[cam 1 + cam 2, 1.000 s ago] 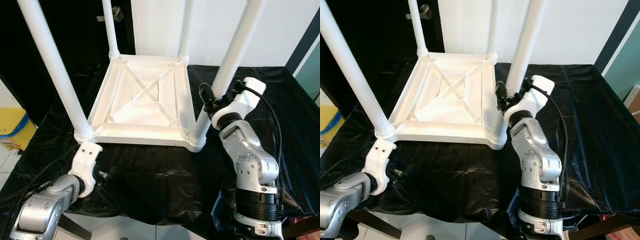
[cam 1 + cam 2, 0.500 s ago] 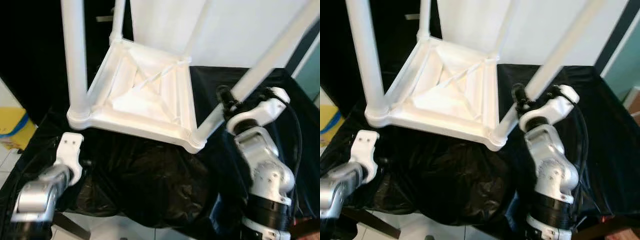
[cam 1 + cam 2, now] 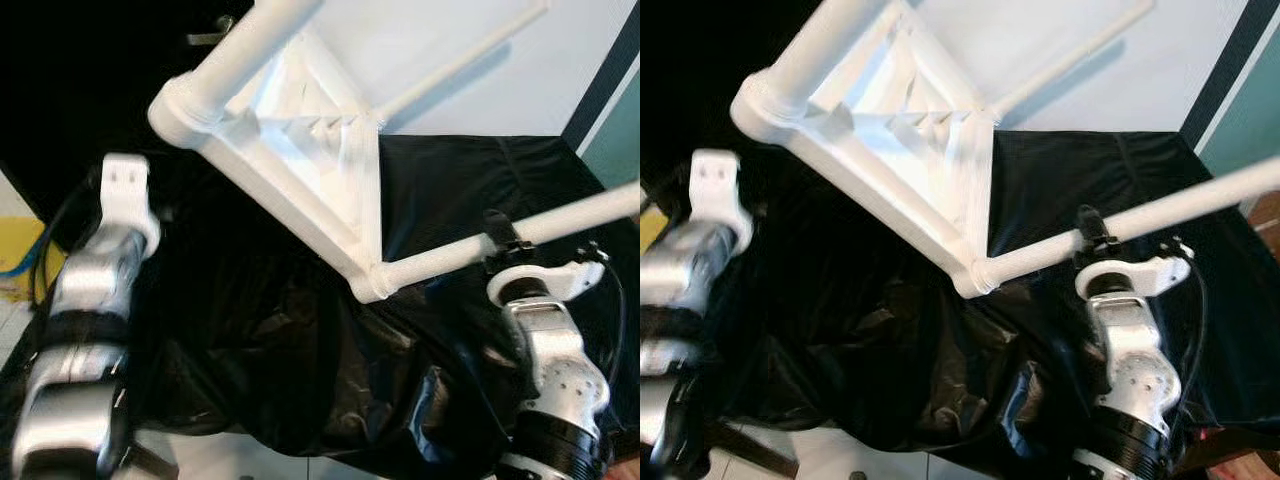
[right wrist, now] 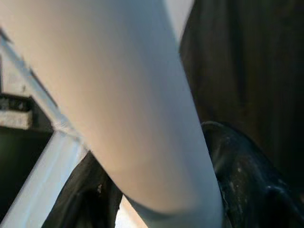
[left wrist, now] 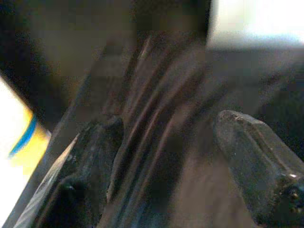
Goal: Building children table
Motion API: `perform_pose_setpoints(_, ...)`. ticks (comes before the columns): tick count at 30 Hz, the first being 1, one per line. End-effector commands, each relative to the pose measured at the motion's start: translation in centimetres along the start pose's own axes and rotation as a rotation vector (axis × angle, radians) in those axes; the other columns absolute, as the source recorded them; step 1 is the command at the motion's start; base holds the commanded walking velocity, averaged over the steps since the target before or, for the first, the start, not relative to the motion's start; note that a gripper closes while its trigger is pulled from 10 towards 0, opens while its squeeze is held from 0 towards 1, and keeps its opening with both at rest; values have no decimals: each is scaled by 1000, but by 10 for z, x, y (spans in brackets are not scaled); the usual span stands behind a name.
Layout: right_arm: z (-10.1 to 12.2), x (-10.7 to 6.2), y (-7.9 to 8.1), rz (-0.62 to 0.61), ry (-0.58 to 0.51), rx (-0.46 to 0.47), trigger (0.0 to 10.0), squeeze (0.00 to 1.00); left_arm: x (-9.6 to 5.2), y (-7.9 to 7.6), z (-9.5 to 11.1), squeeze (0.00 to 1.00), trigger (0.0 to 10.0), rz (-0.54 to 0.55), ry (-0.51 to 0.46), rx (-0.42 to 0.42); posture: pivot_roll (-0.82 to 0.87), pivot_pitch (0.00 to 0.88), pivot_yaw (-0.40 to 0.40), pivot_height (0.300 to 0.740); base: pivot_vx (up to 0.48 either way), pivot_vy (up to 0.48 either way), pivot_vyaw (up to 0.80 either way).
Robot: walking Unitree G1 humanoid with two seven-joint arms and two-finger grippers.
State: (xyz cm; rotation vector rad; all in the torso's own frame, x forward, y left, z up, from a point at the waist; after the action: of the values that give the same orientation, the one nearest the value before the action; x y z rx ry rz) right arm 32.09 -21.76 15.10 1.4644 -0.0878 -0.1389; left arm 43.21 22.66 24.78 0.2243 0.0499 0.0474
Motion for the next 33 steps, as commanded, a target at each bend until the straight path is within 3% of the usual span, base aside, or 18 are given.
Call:
perform_pose_setpoints(1, -24, -17, -57, -194, 0, 221, 10000, 0, 12, -20, 29, 0, 10000, -40, -82, -47, -15, 66, -17, 740, 0, 0, 0)
perform_pose_setpoints(2, -24, -17, -57, -194, 0, 221, 10000, 0, 12, -20, 29, 0, 10000, -40, -82, -47, -15, 66, -17, 740, 0, 0, 0)
perform_pose_setpoints(4, -19, -21, -73, -245, -12, 185, 10000, 0, 18, -49, 69, 0, 10000, -133, -169, -108, -21, 67, -10, 740, 0, 0, 0)
perform_pose_setpoints(5, -19, -21, -73, -245, -12, 185, 10000, 0, 18, -49, 69, 0, 10000, -133, -169, -108, -21, 67, -10, 740, 0, 0, 0)
perform_pose_setpoints(6, -14, -26, -83, -297, -38, 136, 10000, 0, 17, -74, 98, 0, 10000, -215, -235, -122, -30, 69, 0, 740, 0, 0, 0)
perform_pose_setpoints(7, -14, -26, -83, -297, -38, 136, 10000, 0, 17, -74, 98, 0, 10000, -215, -235, -122, -30, 69, 0, 740, 0, 0, 0)
perform_pose_setpoints(8, -10, -32, -92, -347, -60, 102, 10000, 0, 12, -98, 124, 0, 10000, -294, -292, -136, -39, 74, 8, 740, 0, 0, 0)
perform_pose_setpoints(9, -10, -32, -92, -347, -60, 102, 10000, 0, 12, -98, 124, 0, 10000, -294, -292, -136, -39, 74, 8, 740, 0, 0, 0)
perform_pose_setpoints(11, 6, -56, -119, -498, -144, 30, 10000, 0, -5, -150, 172, 0, 10000, -448, -402, -136, -64, 84, 35, 740, 0, 0, 0)
perform_pose_setpoints(15, 12, -64, -124, -528, -166, 3, 10000, 0, -9, -160, 179, 0, 10000, -480, -420, -132, -66, 85, 39, 740, 0, 0, 0)
perform_pose_setpoints(17, 25, -86, -132, -606, -221, -97, 10000, 0, -17, -180, 192, 0, 10000, -534, -452, -108, -95, 97, 91, 740, 0, 0, 0)
perform_pose_setpoints(21, 27, -98, -131, -628, -234, -148, 10000, 0, -19, -186, 195, 0, 10000, -548, -463, -87, -113, 103, 117, 740, 0, 0, 0)
perform_pose_setpoints(24, 29, -136, -117, -625, -260, -335, 10000, 0, -23, -199, 199, 0, 10000, -586, -477, -45, -167, 110, 176, 740, 0, 0, 0)
perform_pose_setpoints(25, 29, -136, -117, -625, -260, -335, 10000, 0, -23, -199, 199, 0, 10000, -586, -477, -45, -167, 110, 176, 740, 0, 0, 0)
perform_pose_setpoints(26, 26, -153, -118, -658, -252, -393, 10000, 0, -25, -203, 200, 0, 10000, -601, -482, -36, -180, 117, 195, 740, 0, 0, 0)
perform_pose_setpoints(29, 23, -163, -119, -683, -245, -424, 10000, 0, -25, -206, 201, 0, 10000, -609, -485, -31, -183, 117, 198, 740, 0, 0, 0)
perform_pose_setpoints(32, 26, -185, -126, -762, -229, -572, 10000, 0, -29, -212, 205, 0, 10000, -628, -498, -22, -212, 123, 221, 740, 0, 0, 0)
perform_pose_setpoints(33, 26, -185, -126, -762, -229, -572, 10000, 0, -29, -212, 205, 0, 10000, -628, -498, -22, -212, 123, 221, 740, 0, 0, 0)
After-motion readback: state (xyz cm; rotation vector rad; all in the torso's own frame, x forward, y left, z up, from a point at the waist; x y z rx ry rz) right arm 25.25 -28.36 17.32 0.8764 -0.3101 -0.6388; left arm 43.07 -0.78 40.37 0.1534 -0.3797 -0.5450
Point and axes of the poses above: a point about 5 cm out from each wrist's last joint towards the gripper, its own x axis pointing out of the wrist towards the gripper, its own z axis along the axis of the wrist's last joint, y = z × x, the point moved 4 cm from there along x, pointing out of the wrist towards the gripper, and after that the axes turned 6 degrees about x, right-handed, at the moved point
